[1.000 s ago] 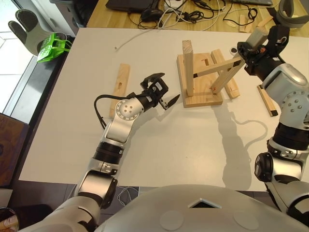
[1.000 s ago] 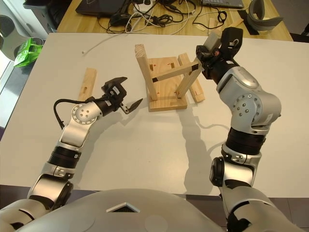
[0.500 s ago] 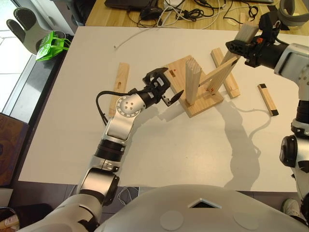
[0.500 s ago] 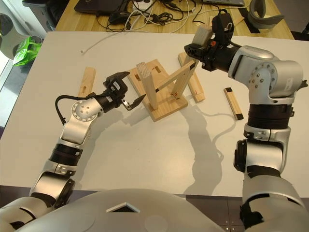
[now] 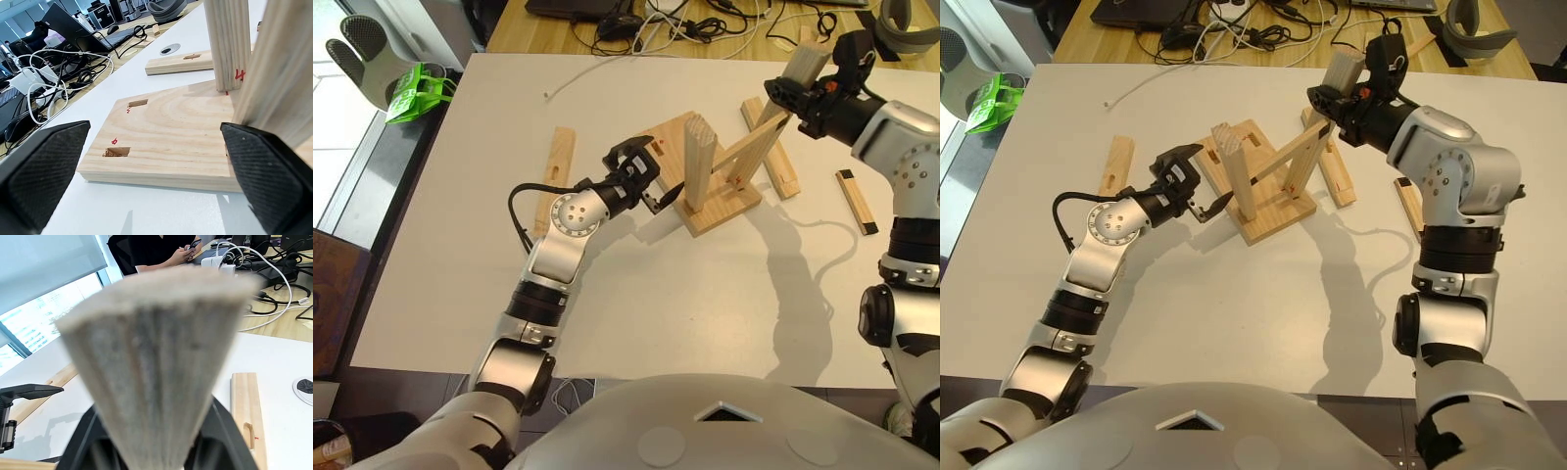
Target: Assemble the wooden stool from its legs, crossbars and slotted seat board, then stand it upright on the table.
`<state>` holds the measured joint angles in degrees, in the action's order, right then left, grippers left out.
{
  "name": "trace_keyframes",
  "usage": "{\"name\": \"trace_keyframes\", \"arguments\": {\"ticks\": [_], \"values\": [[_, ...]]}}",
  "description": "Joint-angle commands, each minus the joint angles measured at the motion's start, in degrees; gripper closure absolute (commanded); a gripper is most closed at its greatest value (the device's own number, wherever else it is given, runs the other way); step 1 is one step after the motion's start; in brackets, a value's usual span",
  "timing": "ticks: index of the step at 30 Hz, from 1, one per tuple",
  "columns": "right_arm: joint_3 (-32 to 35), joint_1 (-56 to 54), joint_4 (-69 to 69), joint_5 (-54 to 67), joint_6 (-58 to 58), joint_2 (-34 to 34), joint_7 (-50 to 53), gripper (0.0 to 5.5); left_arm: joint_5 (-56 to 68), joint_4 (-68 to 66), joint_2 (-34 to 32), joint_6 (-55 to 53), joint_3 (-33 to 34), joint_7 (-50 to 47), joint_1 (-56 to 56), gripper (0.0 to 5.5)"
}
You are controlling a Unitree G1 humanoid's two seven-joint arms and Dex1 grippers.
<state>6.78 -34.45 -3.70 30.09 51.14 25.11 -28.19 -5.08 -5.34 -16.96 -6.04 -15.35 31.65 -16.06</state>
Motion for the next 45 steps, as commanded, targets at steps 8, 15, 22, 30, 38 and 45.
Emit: {"name": "trace_keyframes", "arguments": {"ticks": [8, 15, 22, 30, 38, 45], "values": [[0.6, -1.2, 1.8, 0.8, -0.7, -0.5, -1.7, 3.65, -0.4, 0.0, 1.0, 0.1, -1.3, -0.3, 0.2, 0.56], [1.3, -1.7, 4.0, 1.2, -1.8, -0.9, -2.6, 2.55, -0.6, -0.4, 1.4, 0.4, -1.2, -0.9, 0.4, 0.56], [-1.7, 2.3, 4.0, -5.5, -12.5, 1.2, -3.9, 2.55, -0.5, 0.0, 1.5, 0.6, -1.3, -1.0, 0.8, 0.56], [4.7, 0.7, 1.3, -4.3, -19.8, -0.9, -0.9, 2.55, -0.4, 0.5, 1.6, 0.5, -1.2, -1.1, 1.0, 0.56], [4.8, 1.2, 2.4, -2.7, -17.3, 0.3, -2.2, 2.55, -0.4, 1.2, 1.9, 0.2, -1.1, -1.5, 1.4, 0.56], [4.0, 2.5, 3.6, -2.2, -13.7, 2.4, -3.9, 4.0, -0.3, 1.5, 2.0, 0.2, -0.8, -2.2, 1.1, 0.56]]}}
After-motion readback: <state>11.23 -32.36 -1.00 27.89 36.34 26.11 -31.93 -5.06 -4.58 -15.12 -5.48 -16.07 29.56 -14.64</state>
